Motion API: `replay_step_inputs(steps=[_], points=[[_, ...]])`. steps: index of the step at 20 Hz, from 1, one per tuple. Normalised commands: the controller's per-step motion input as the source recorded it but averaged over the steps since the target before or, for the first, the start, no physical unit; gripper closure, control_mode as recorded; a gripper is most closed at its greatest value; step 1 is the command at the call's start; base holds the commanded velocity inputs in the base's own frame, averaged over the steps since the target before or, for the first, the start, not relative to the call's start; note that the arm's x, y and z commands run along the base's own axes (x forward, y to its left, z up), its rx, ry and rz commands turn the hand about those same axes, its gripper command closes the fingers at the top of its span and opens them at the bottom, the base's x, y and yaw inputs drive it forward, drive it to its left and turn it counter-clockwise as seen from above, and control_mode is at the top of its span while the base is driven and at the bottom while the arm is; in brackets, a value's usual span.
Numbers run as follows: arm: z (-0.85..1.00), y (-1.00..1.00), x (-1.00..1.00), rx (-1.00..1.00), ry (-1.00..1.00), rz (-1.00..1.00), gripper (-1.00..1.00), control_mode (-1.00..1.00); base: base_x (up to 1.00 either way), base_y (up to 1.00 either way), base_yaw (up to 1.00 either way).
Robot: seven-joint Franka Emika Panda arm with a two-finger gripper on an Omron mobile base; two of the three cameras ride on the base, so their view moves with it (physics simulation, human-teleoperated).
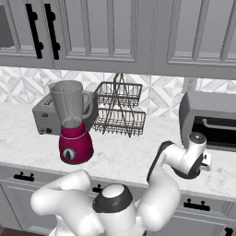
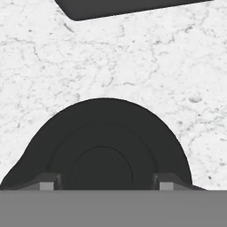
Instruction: Close the lid blender by securely placing the lid on top.
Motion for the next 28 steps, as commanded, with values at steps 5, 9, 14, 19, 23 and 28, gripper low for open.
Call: replay_step_inputs(steps=[5, 9, 14, 19, 23, 28], points=[[-0.37, 0.0, 0.01, 0.0, 0.01, 0.0, 1.0, -1.0, 0.0, 0.0, 0.0], [-0.32, 0.04, 0.0, 0.0, 0.02, 0.0, 1.0, -1.0, 0.0, 0.0, 0.0], [-0.1, 0.01, 0.0, 0.0, 0.02, 0.0, 1.0, -1.0, 0.0, 0.0, 0.0], [0.0, 0.08, -0.04, 0.0, 0.0, 0.01, 1.0, -1.0, 0.0, 0.0, 0.0], [0.21, 0.21, -0.25, 0.0, 0.0, 0.03, 1.0, -1.0, 0.0, 0.0, 0.0], [0.61, 0.26, -0.4, 0.0, -0.02, 0.05, 1.0, -1.0, 0.0, 0.0, 0.0]])
